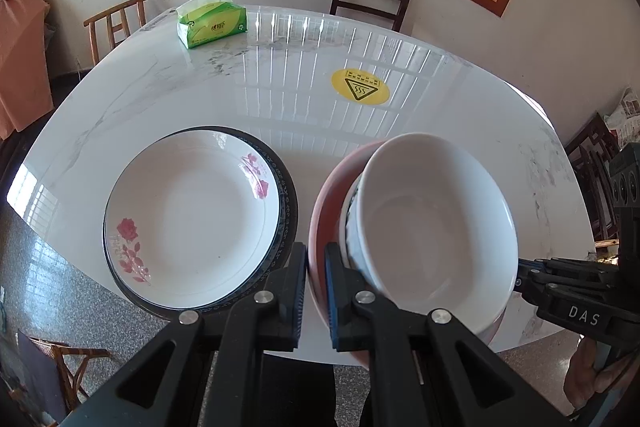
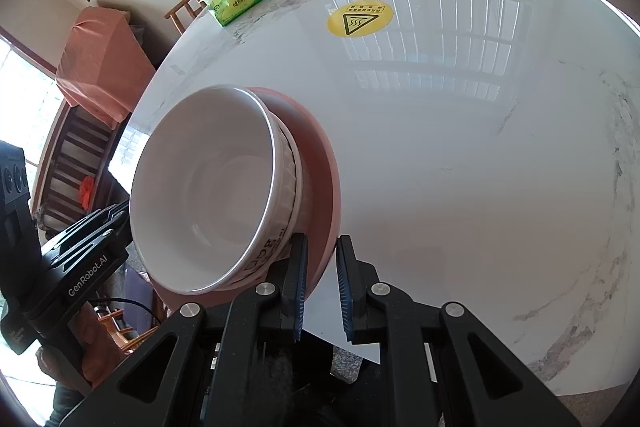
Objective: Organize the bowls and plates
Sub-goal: 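Lift the bowl stack with both grippers and carry it over the plates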
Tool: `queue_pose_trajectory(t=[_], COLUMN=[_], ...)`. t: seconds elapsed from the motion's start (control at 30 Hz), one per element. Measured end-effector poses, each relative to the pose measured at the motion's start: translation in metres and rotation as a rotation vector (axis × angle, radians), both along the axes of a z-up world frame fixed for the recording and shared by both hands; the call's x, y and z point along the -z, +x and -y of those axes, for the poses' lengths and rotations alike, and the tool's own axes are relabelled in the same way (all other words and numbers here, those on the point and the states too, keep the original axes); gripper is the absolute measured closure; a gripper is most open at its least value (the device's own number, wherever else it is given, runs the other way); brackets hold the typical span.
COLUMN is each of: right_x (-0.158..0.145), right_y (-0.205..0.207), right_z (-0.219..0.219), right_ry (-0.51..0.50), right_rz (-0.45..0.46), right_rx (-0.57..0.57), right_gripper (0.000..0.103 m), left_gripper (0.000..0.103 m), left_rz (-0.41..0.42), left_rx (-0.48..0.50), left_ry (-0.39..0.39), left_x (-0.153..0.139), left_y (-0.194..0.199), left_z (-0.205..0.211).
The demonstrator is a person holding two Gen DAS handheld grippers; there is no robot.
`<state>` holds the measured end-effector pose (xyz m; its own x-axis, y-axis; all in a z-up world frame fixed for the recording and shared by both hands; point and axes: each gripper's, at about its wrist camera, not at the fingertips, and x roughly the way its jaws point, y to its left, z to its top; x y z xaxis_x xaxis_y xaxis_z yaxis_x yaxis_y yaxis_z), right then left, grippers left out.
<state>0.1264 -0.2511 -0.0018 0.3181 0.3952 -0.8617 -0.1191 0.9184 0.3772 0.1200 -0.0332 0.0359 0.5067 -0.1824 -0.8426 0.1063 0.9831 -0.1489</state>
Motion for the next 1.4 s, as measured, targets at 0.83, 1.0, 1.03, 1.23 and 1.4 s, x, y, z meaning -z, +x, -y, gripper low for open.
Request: queue_pose_trajectory(t=[0.83,1.0,1.03,1.23,1.4], right_x=[-0.011,-0.013,-0.013,-0.015,-0.019], right_y=[0.002,0.005,0.006,0.008,0.011], right_z=[-0.022,-0.029,-0.030,-0.039,-0.047], right_ry=[-0.001,-0.001,0.000,0.001,-0.001], right_rz=[0.002,0.001,0.000,-0.003,0.000], right_rx=[-0.037,-0.048,-0.049,-0.064,-0.075], right_gripper=[0.088,0.088,0.088,0.088,0.087], left_gripper=[0.096,0.096,0.096,0.096,0.096], left_rz=[0.011,0.014,0.014,0.014,0.011], left_rx=[-0.055,-0.068,-0.071,-0.090,-0.104], left_ry=[-0.017,-0.019,-0.019,-0.022,-0.024], left_x=[-0.008,-0.011,-0.011,-0.011,-0.012], left_y=[-0.006,-0.006,-0.005,-0.003,-0.002], left_z=[-0.031,-0.038,-0.039,-0.050,-0.060])
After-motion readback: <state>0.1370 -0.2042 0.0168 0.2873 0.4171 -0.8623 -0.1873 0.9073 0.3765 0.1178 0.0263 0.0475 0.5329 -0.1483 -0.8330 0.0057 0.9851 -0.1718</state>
